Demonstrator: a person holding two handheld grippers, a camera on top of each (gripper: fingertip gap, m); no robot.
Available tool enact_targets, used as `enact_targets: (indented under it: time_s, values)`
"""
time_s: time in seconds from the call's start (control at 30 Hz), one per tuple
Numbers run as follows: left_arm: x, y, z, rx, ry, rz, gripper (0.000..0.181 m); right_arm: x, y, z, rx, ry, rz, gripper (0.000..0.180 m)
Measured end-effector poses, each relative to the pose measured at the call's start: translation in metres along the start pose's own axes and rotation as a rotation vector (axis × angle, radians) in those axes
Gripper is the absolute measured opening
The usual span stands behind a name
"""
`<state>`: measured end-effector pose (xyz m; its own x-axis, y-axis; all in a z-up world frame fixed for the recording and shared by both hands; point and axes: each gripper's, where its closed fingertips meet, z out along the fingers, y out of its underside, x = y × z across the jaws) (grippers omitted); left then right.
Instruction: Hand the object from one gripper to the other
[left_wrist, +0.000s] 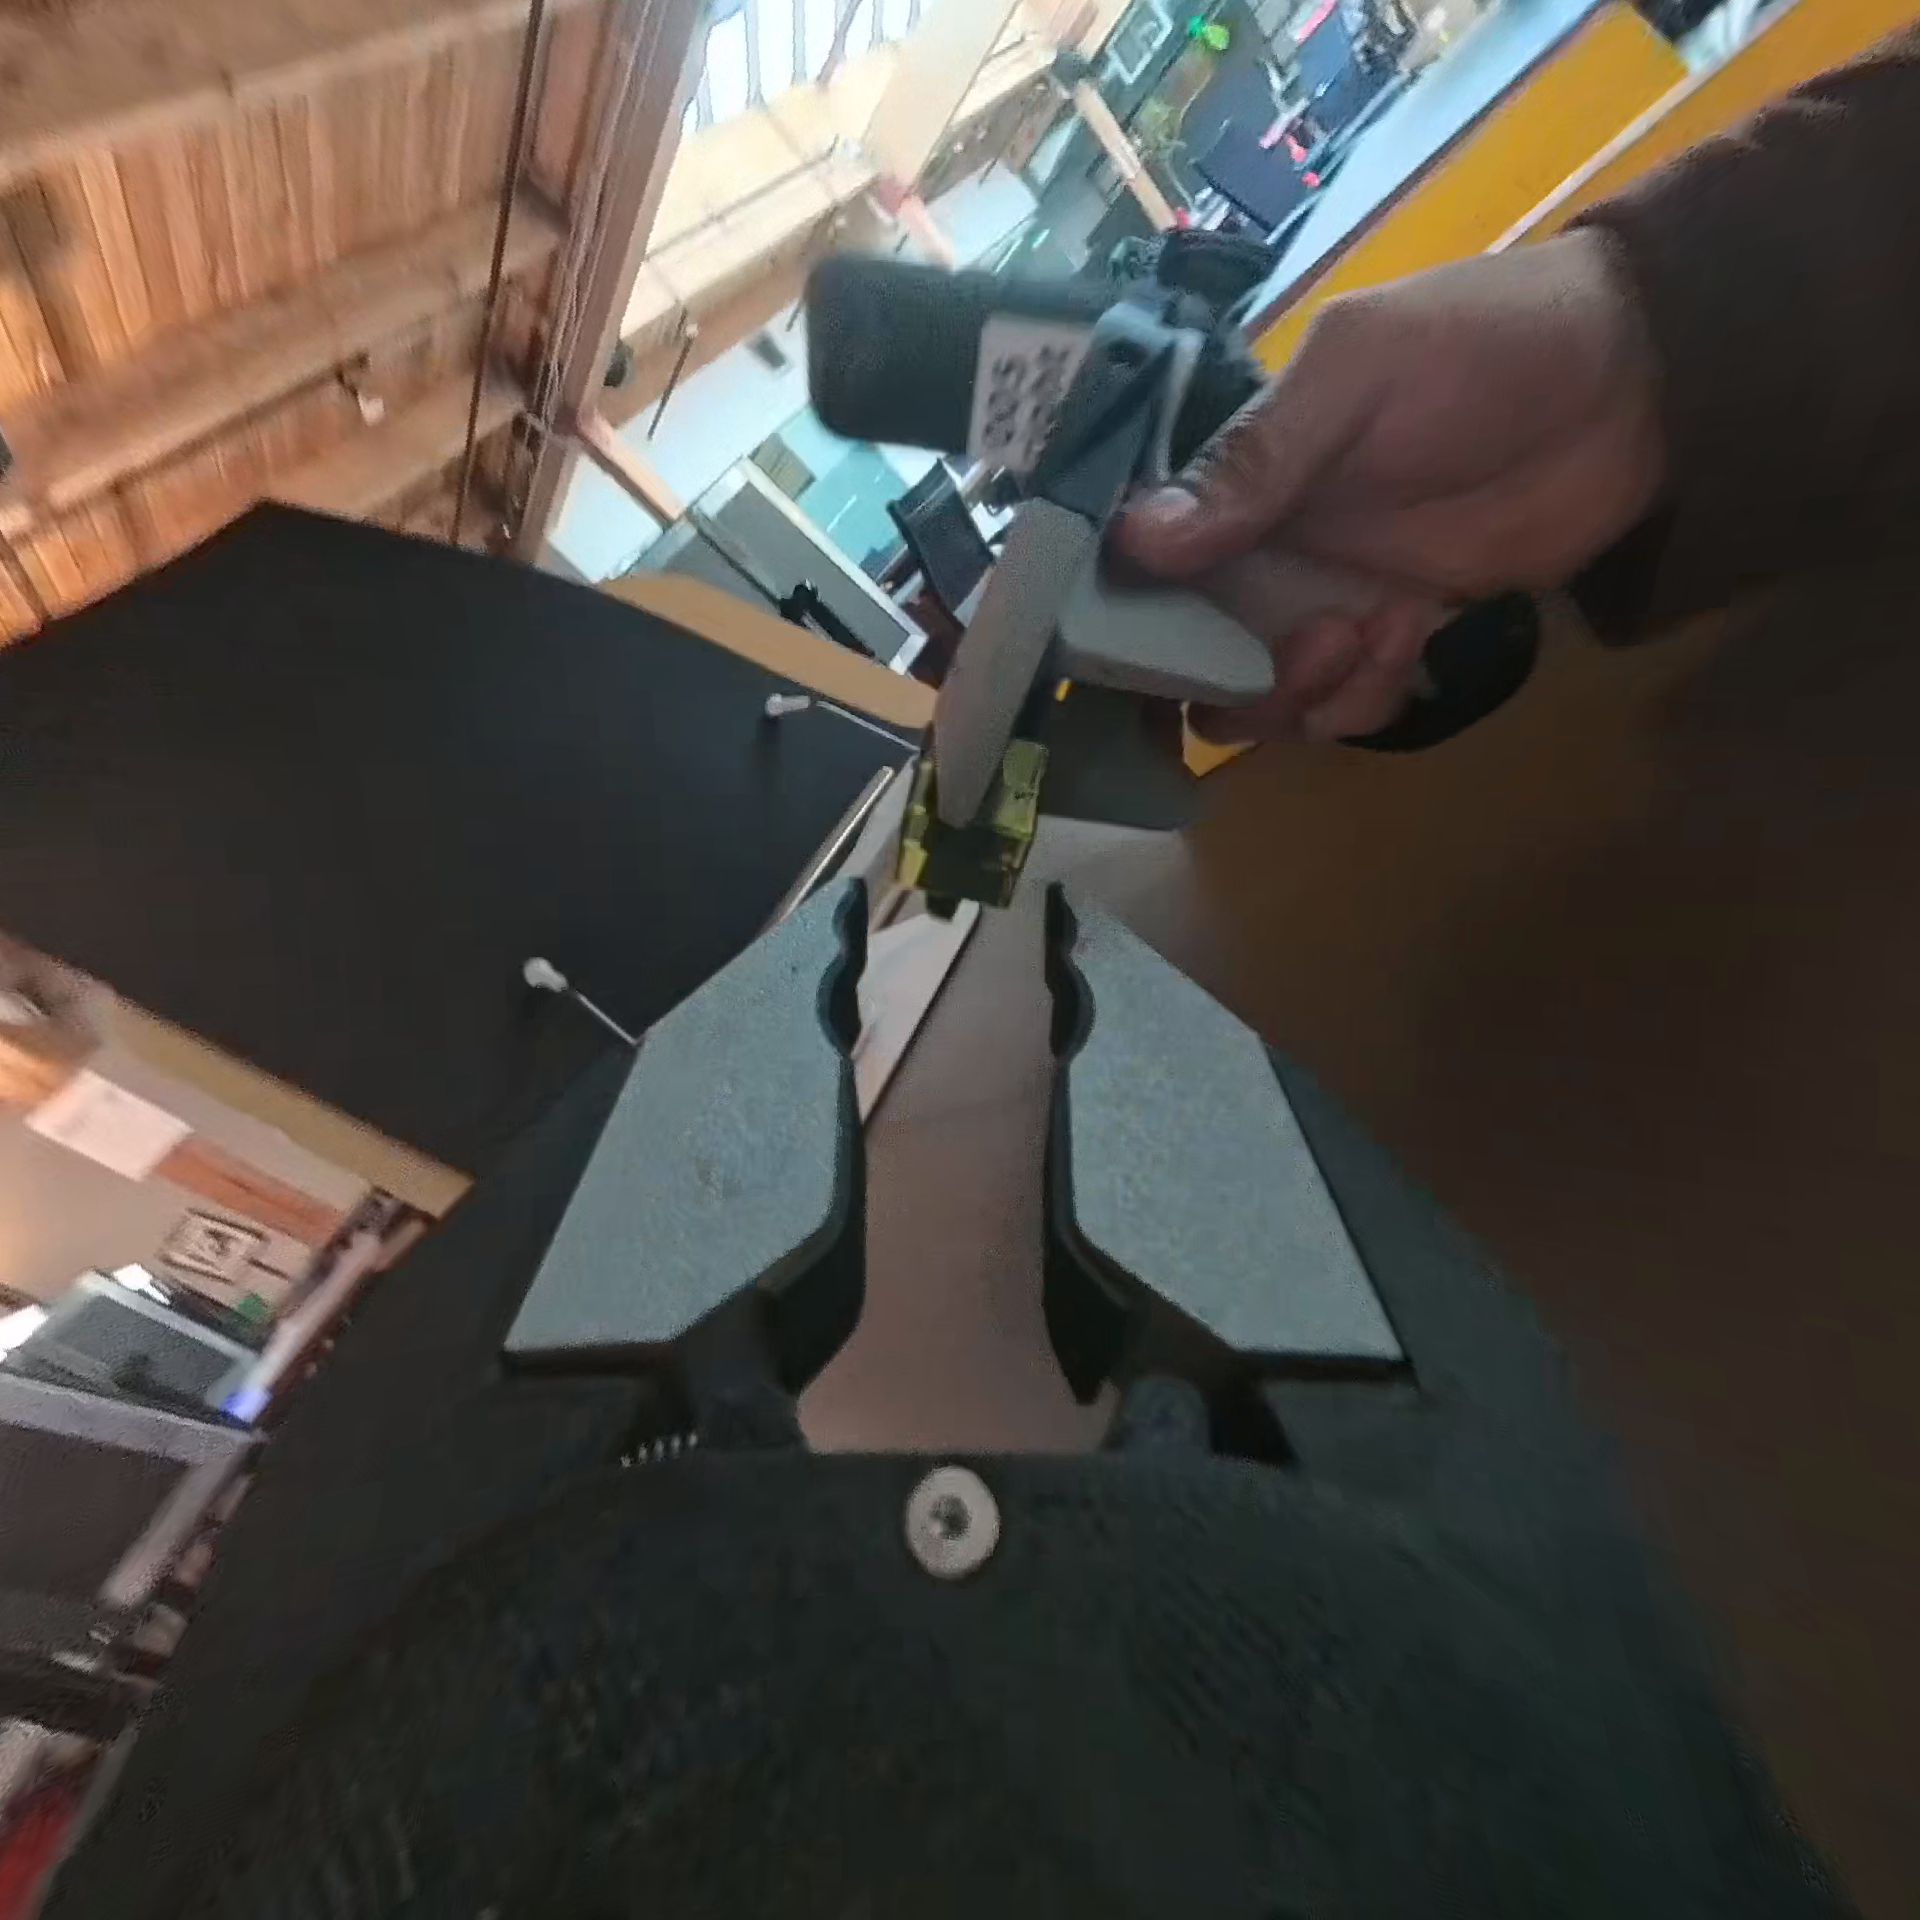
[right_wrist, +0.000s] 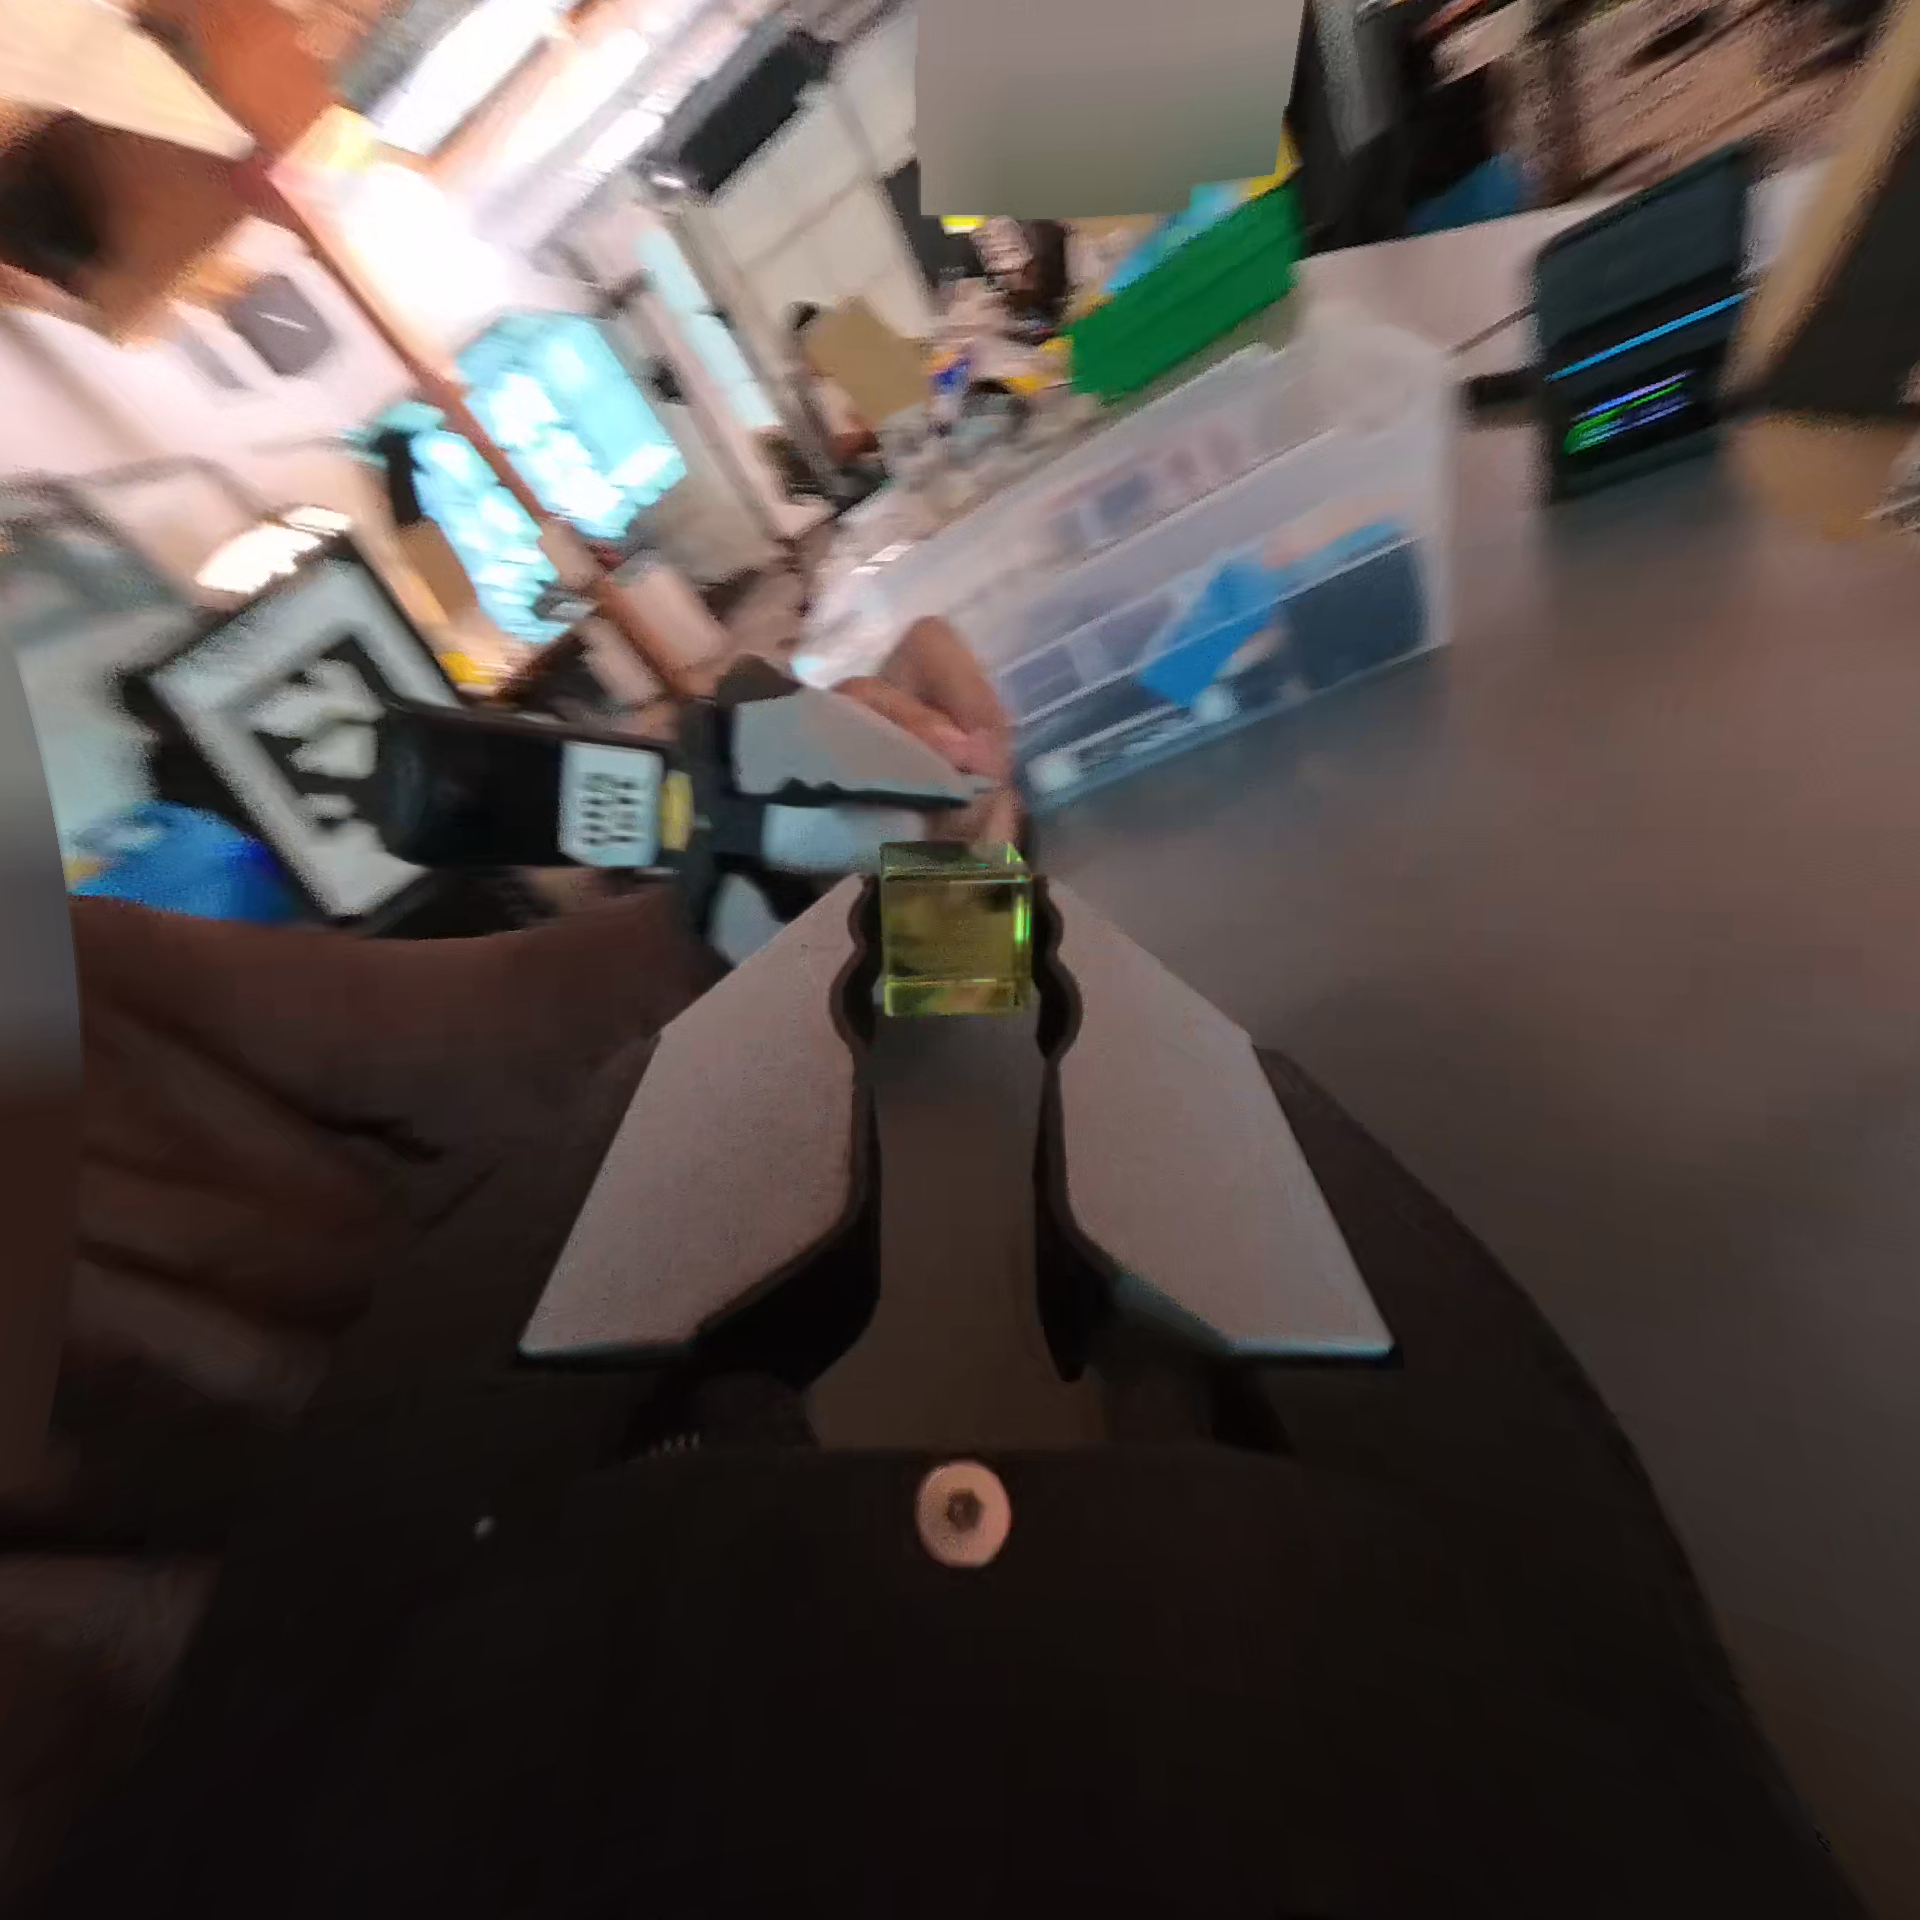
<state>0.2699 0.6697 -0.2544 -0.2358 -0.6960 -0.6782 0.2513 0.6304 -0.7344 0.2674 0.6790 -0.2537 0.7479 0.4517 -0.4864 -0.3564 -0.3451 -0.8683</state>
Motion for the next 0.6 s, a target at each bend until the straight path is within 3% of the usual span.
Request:
enact_targets:
  time_s: [0.03, 0.17, 0.33, 0.47, 0.6]
  values:
    - [-0.005, 0.003, 0.000, -0.007, -0.020, -0.049, 0.030, 0.010, -0.005, -0.006, 0.012, 0.106, -0.074, 0.026]
    - [-0.023, 0.022, 0.001, -0.075, -0.083, -0.198, 0.027, 0.012, -0.041, -0.036, 0.111, 0.456, -0.338, 0.025]
    - [-0.026, 0.047, 0.002, -0.190, -0.096, -0.246, 0.024, -0.038, -0.085, -0.104, 0.132, 0.823, -0.491, 0.025]
    - [-0.022, 0.055, 0.004, -0.233, -0.083, -0.270, 0.023, -0.029, -0.102, -0.218, 0.033, 1.204, -0.447, 0.025]
    - [-0.015, 0.061, 0.006, -0.268, -0.053, -0.281, 0.023, 0.039, -0.064, -0.324, -0.133, 1.411, -0.234, 0.025]
